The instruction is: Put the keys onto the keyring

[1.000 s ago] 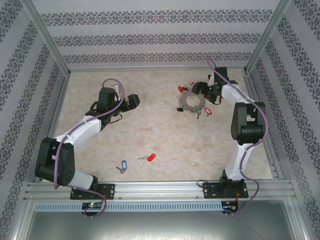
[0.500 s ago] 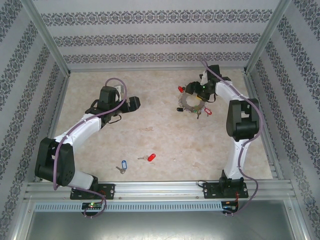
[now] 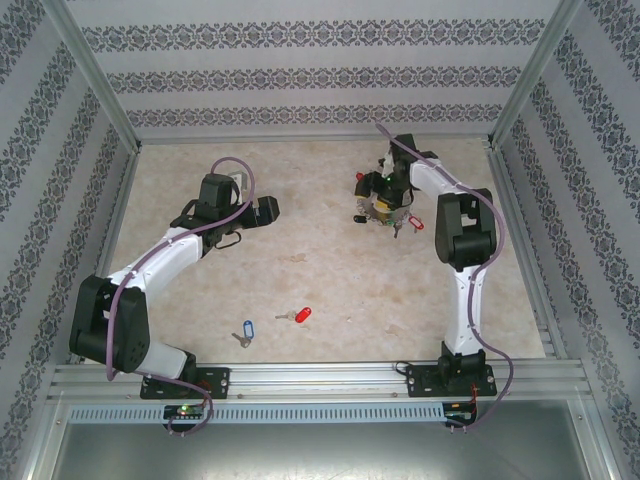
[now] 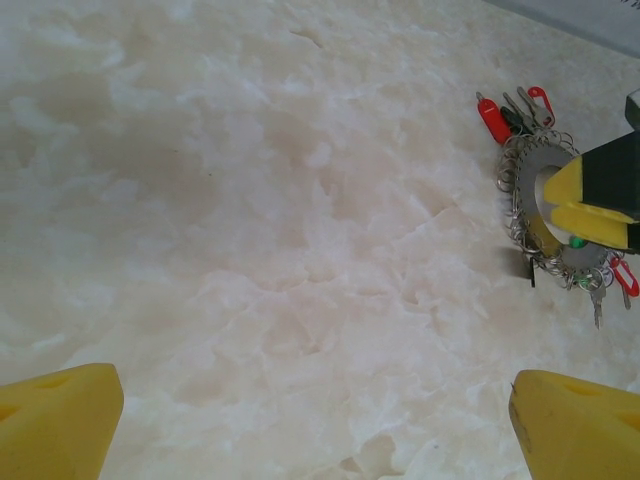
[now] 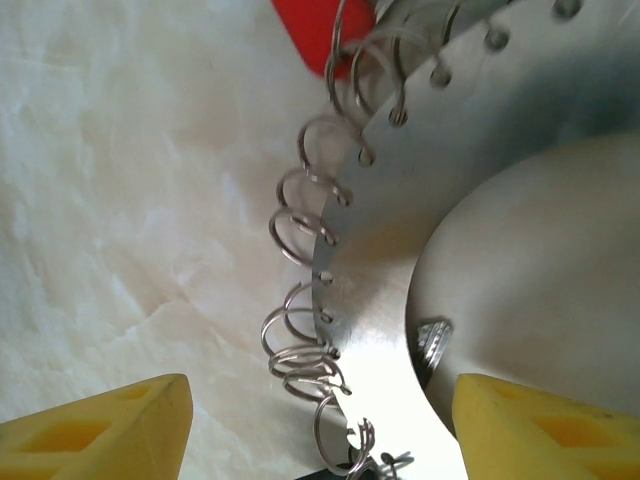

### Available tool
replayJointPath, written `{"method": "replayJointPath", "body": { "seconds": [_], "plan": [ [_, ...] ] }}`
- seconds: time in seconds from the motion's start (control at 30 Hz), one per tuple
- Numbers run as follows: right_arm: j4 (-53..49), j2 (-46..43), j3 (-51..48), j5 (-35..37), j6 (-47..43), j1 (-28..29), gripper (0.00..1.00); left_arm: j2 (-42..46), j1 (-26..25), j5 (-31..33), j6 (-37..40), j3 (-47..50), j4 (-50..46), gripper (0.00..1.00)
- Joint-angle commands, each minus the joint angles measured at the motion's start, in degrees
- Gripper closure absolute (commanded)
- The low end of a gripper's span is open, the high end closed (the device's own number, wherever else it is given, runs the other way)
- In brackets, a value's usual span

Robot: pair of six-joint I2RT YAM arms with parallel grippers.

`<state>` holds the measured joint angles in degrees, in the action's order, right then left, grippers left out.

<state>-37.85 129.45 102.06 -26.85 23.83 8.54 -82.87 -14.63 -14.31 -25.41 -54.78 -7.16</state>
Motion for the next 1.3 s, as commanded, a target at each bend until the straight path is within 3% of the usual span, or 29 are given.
{"method": "replayJointPath", "body": {
  "seconds": [0.0, 0.37, 0.9, 1.03, 1.17, 1.27],
  "plan": [
    [-2.6, 0.9, -0.3, 0.9, -0.4, 1.4, 0.3, 2.1, -0.5, 1.0, 1.6, -0.5, -1.8, 0.0],
    [3.5, -6.1, -13.0, -0.2, 2.6, 7.5, 0.29, 3.4, -0.5, 1.1, 1.7, 0.1, -1.9, 0.0],
    [17.7, -14.8, -22.9, -2.8, 15.7, 25.6, 0.29, 4.6, -0.6, 2.1, -1.5, 2.0, -1.4, 0.0],
    [17.6, -19.5, -24.0, 0.8, 15.6, 24.0, 0.32, 4.9, -0.7, 1.0, -2.2, 3.1, -0.7, 0.0],
    [15.6, -23.2, -26.3, 7.0, 12.1, 18.1, 0.34, 4.4, -0.8, -1.6, -3.6, 4.5, 1.2, 0.0],
    [14.5, -22.8, -27.3, 6.8, 9.7, 13.2, 0.34, 2.5, -1.1, -4.0, -5.0, 4.3, 2.4, 0.02]
  ]
}}
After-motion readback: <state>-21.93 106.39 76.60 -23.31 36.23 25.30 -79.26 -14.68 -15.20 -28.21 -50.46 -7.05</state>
